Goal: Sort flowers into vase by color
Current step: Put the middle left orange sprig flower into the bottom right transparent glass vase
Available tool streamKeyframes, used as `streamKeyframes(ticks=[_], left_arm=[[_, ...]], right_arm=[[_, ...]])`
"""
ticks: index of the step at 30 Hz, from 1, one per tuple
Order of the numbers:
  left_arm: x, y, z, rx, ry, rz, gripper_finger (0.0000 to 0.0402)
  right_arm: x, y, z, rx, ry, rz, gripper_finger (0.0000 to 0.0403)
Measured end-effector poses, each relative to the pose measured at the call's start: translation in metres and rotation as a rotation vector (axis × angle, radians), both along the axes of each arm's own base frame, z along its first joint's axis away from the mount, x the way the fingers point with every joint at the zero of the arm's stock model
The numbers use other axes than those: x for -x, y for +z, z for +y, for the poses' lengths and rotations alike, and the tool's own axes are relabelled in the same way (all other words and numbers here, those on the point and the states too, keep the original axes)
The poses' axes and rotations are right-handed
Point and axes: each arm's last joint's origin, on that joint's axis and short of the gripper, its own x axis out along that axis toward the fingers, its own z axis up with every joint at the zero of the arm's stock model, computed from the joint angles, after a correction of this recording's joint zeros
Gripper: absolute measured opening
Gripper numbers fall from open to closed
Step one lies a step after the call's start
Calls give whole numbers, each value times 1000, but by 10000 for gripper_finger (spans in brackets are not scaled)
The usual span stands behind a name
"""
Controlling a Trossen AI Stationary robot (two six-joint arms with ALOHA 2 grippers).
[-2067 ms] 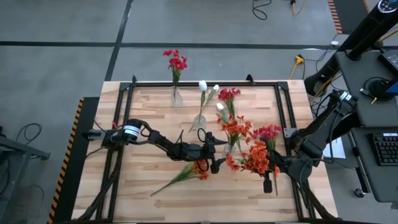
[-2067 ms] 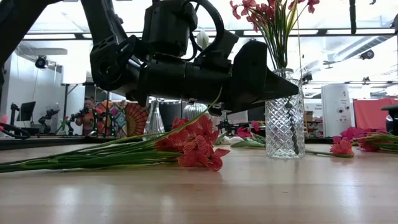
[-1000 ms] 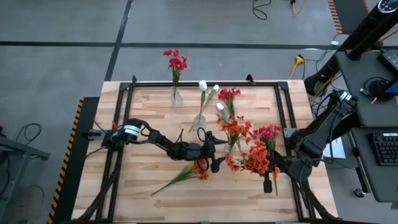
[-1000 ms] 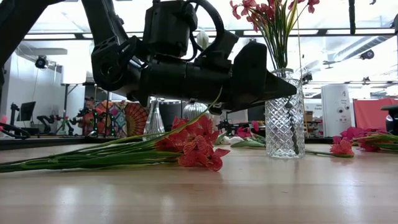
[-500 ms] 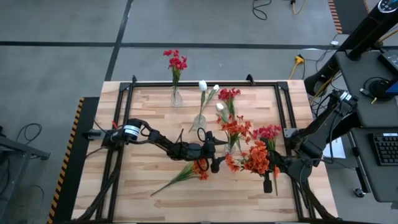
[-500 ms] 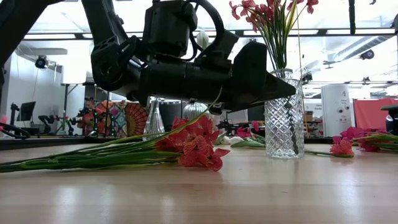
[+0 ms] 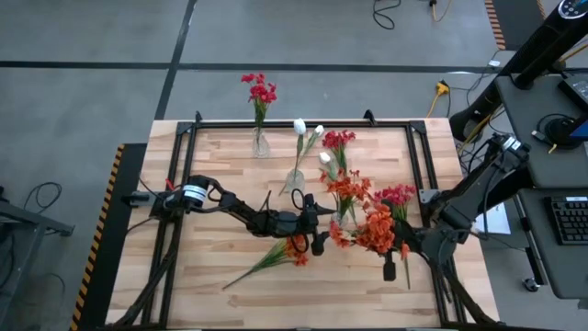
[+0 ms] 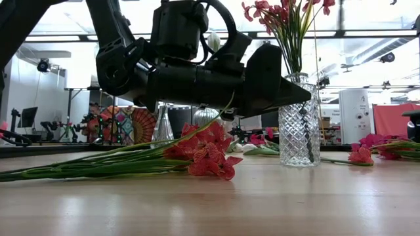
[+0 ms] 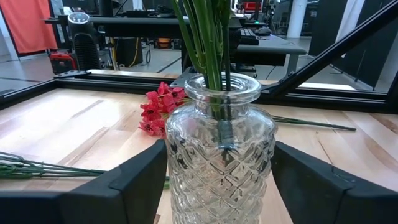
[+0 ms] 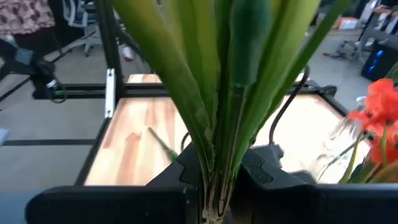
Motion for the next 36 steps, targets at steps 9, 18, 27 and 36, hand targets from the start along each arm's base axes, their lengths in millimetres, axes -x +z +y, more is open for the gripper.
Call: streamKeyframes(ticks=[9,18,27,36], left_arm=[[0,0,0,0,2,3,246],[0,0,0,-1,2,4,245],[0,0,0,0,2,5,245],[0,0,0,0,2,6,245]], right_arm=[[-18,2,-21,12,-102,-24,38],[-25,0,-29,70,-134,-10,38],[-26,-2,-29,112,-148,0,38],[-30,-6,-33,138,-216,9,38]])
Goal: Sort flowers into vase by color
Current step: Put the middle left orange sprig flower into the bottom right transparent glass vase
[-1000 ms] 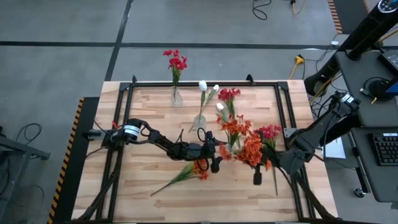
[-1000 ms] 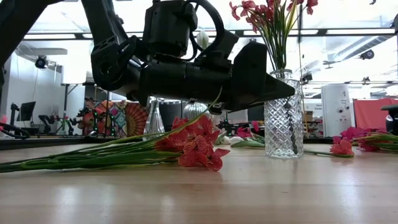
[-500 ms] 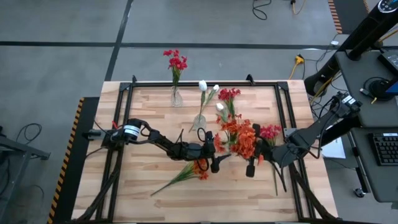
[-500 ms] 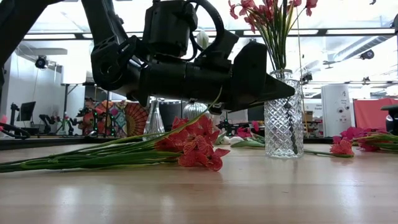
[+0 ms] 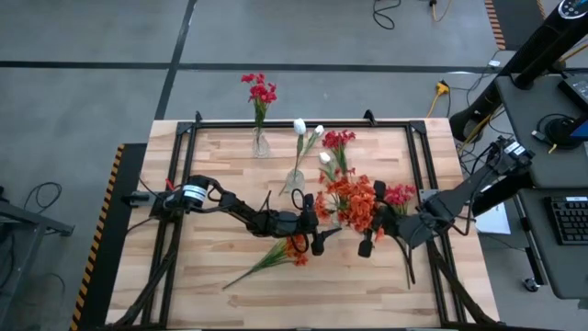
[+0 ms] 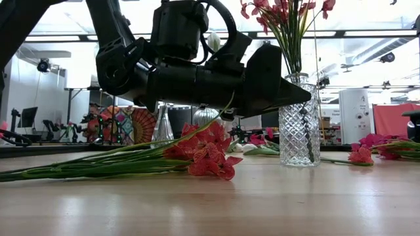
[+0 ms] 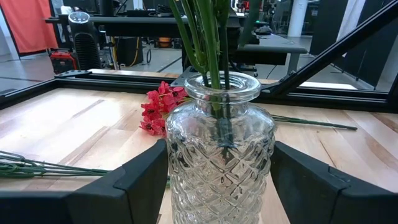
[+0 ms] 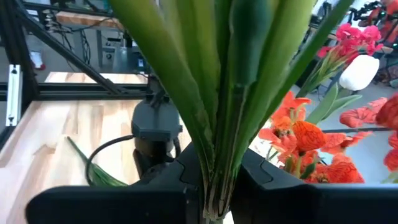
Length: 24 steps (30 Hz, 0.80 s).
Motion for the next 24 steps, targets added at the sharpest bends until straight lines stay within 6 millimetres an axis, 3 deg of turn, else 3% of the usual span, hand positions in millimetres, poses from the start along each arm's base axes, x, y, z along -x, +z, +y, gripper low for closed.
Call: streamKeyframes(ticks=[24], left_arm=[[0,0,0,0,0,0,245]], right_arm=[[2,-18,-6,-30,-87,28,38]])
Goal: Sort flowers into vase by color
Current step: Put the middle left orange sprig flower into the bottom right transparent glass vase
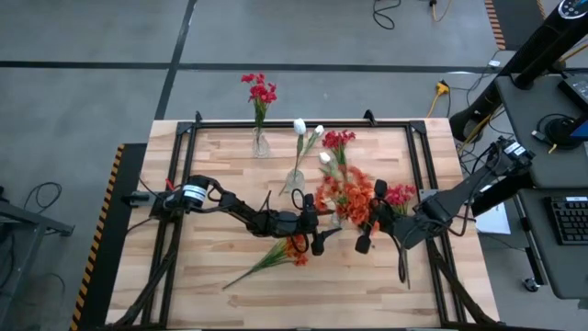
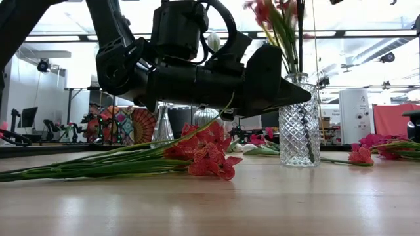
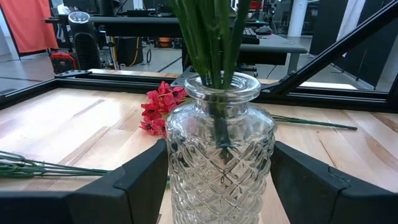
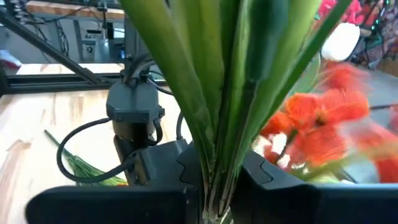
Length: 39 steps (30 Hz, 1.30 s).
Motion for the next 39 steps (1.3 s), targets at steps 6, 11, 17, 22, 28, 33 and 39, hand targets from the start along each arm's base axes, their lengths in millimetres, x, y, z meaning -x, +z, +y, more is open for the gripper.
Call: streamKeyframes(ticks=[6,11,17,22,28,33,39], left_arm=[[0,0,0,0,0,0,245],[0,0,0,0,0,0,245],[0,0,0,0,0,0,245],[0,0,0,0,0,0,245],[0,0,0,0,0,0,245],[0,0,0,0,0,0,245],[0,0,0,0,0,0,245]], right_arm=[[1,-6,-1,-47,-18,-10,38],[1,-6,-1,-60,-21,-14,38],[1,-6,-1,-76,-25,-20,38],[2,-10,-2,-89,-31,-17,38],[2,-16,-2,-106,-39,-14,38],[3,-19,-2,-125,-46,-18,38],[4,-23,-3,-135,-51,-15,38]])
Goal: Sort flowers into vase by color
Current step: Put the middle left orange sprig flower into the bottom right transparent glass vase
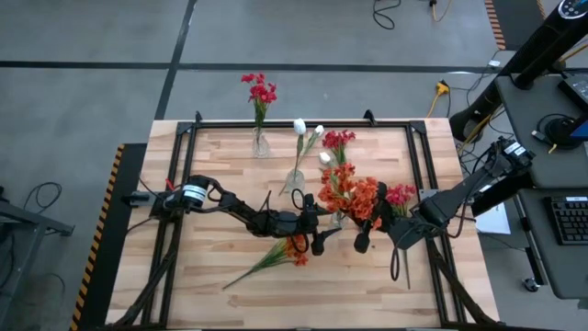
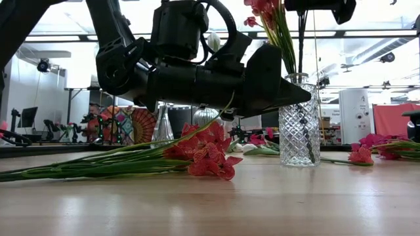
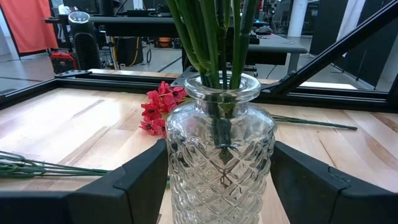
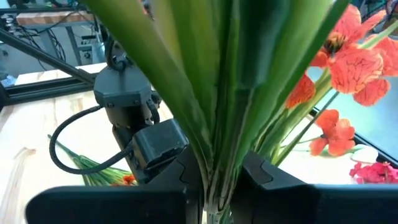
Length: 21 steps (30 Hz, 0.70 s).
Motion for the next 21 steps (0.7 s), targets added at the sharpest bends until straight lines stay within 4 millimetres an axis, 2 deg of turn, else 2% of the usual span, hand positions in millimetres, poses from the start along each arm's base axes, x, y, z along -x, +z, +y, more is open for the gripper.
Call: streamKeyframes(ticks=[9,21], left_arm=[[0,0,0,0,0,0,245],[0,0,0,0,0,0,245]], right_arm=[[1,-6,-1,-11,-6,6,38],[0,-3,-1,-9,-59,-51,38]])
